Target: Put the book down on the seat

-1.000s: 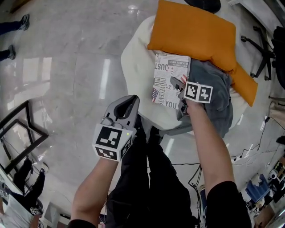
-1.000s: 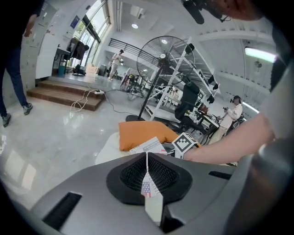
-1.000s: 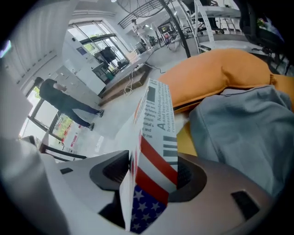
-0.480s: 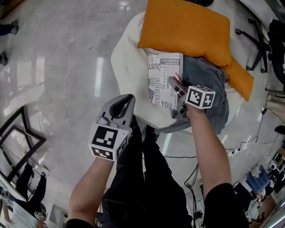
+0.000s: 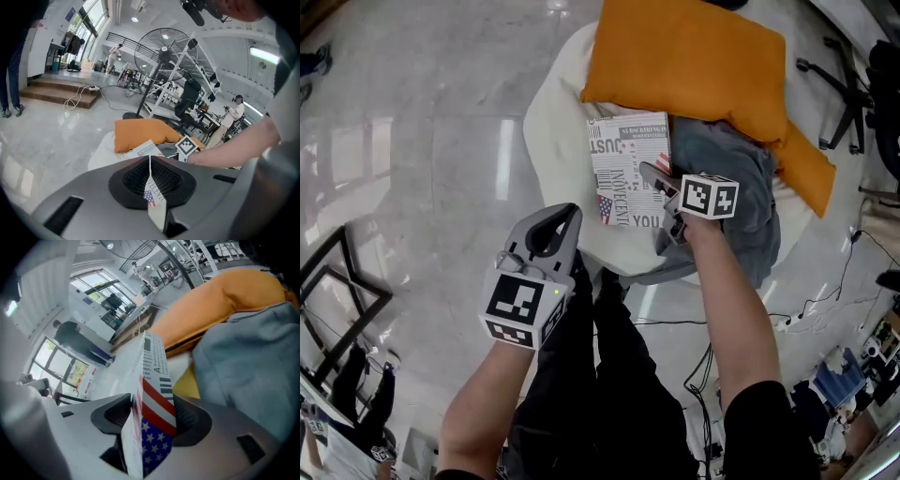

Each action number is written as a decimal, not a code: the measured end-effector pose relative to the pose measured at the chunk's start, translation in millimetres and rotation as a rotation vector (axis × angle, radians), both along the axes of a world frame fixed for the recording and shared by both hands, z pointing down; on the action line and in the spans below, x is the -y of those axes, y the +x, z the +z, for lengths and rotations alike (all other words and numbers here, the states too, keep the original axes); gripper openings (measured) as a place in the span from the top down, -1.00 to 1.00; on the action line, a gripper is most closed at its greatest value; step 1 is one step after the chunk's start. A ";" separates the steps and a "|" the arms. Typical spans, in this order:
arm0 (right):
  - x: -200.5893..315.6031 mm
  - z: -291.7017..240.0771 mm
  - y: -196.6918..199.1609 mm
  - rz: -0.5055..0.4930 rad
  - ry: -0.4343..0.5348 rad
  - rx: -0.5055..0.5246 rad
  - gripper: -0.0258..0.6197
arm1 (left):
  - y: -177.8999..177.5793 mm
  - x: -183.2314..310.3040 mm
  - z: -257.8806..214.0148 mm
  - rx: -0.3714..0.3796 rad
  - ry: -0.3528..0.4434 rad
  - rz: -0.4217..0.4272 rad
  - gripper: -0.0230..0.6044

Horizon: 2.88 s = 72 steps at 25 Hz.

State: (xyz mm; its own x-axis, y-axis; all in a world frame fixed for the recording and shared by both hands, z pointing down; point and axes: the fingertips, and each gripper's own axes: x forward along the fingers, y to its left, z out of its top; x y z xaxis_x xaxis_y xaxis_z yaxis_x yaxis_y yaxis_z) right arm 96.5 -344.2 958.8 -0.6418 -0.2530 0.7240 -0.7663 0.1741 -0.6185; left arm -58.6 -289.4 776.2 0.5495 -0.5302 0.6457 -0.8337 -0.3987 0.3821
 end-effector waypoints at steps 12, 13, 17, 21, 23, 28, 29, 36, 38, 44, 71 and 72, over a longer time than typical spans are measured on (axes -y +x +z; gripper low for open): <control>-45.1 30.1 45.0 -0.063 -0.051 -0.221 0.06 | 5.9 1.3 5.4 -0.003 -0.006 0.015 0.89; -49.9 37.3 41.6 -0.097 -0.051 -0.259 0.06 | 6.1 0.8 6.1 -0.001 -0.005 0.015 0.89; -51.8 53.8 36.3 -0.097 -0.032 -0.335 0.06 | 8.6 -10.2 8.4 0.015 -0.005 0.014 0.89; -52.7 55.1 40.4 -0.051 0.012 -0.332 0.06 | 6.3 -30.8 6.0 0.032 -0.002 0.005 0.89; -55.1 46.1 41.6 -0.017 0.033 -0.320 0.06 | 2.1 -41.9 1.6 0.039 -0.001 -0.007 0.89; -97.0 -14.5 38.8 -0.004 0.044 -0.270 0.31 | -0.7 -64.3 -36.7 0.029 0.005 -0.053 0.89; -107.2 -35.2 37.9 -0.012 0.056 -0.259 0.37 | -0.9 -68.1 -50.6 0.026 0.009 -0.066 0.89; -153.6 -210.0 47.8 -0.005 0.156 -0.219 0.68 | 0.6 -84.6 -208.3 0.025 0.120 -0.144 0.89; -158.2 -265.0 53.3 0.035 0.200 -0.187 0.72 | 1.9 -93.4 -256.2 0.027 0.157 -0.160 0.89; -169.5 -393.0 58.3 0.035 0.357 -0.097 0.81 | -5.6 -125.6 -357.7 0.060 0.243 -0.205 0.89; -318.5 -641.3 -86.5 0.104 0.691 -0.088 0.87 | -149.7 -247.8 -470.7 -0.026 0.402 -0.120 0.89; -323.9 -650.1 -84.0 0.117 0.703 -0.086 0.87 | -150.4 -251.1 -474.4 -0.029 0.409 -0.116 0.89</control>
State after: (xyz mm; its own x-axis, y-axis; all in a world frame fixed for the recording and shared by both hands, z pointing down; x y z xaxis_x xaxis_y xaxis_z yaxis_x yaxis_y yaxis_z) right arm 12.4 -20.2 308.7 -0.5301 -0.7415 0.4113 -0.8452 0.4231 -0.3266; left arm -209.0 -38.3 301.7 0.4859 -0.7987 0.3548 -0.8732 -0.4264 0.2361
